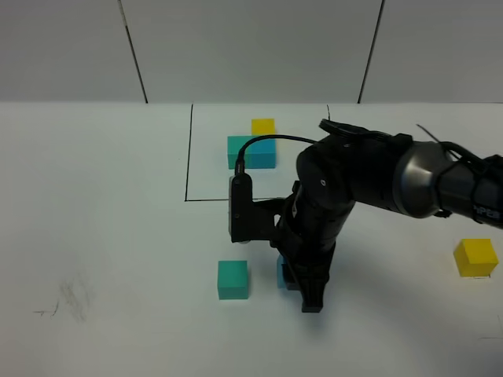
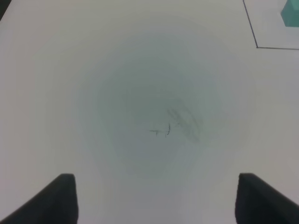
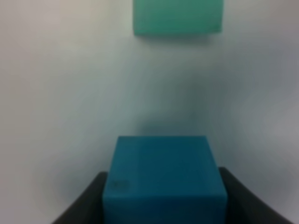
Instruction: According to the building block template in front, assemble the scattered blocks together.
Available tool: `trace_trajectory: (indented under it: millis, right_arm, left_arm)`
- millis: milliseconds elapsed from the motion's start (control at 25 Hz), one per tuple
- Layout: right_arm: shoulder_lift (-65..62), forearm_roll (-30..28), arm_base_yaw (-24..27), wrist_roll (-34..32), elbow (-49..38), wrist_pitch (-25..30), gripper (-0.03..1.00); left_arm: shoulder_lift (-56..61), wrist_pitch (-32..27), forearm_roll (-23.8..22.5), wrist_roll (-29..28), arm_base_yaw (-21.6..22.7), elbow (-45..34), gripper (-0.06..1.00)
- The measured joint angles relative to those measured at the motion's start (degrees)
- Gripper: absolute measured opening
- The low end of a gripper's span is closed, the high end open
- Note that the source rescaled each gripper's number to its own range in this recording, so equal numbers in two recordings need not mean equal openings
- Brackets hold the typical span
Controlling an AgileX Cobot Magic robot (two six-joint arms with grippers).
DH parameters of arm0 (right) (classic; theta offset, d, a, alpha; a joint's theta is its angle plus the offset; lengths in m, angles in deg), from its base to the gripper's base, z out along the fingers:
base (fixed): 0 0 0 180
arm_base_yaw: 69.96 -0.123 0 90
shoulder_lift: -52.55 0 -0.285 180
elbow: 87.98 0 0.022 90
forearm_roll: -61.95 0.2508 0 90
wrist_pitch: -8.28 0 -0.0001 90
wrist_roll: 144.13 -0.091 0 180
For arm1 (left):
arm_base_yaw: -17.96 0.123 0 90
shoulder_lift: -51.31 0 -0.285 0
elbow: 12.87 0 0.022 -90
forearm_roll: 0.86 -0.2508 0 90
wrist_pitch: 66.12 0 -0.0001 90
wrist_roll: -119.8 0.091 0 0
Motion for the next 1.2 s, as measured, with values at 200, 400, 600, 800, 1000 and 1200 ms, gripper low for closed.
trace_trajectory:
  millis: [200, 400, 600, 800, 1000, 1200]
  right_arm:
    - [3.20, 0.57, -1.25, -1.13, 3.55, 2.27, 0.26]
    - [4.40, 0.06, -1.48, -4.11, 5.04, 2.47, 0.26]
    - [5.52, -0.95, -1.50, -5.29, 6.06, 2.13, 0.26]
    - [5.92, -0.95, -1.61, -5.16, 6.47, 1.76, 0.26]
    - [5.94, -0.95, -2.87, -4.25, 6.66, 0.05, 0.26]
    - [5.98, -0.74, -3.30, -3.78, 6.66, -0.85, 0.26]
  left_arm:
    - [0.00, 0.00, 0.00, 0.00, 0.00, 0.00, 0.52]
    - [0.00, 0.00, 0.05, 0.00, 0.00, 0.00, 0.52]
    - [0.00, 0.00, 0.05, 0.06, 0.00, 0.00, 0.52]
    - [0.00, 0.00, 0.00, 0.06, 0.00, 0.00, 0.52]
    - [0.00, 0.00, 0.00, 0.06, 0.00, 0.00, 0.52]
    - [0.00, 0.00, 0.00, 0.06, 0.00, 0.00, 0.52]
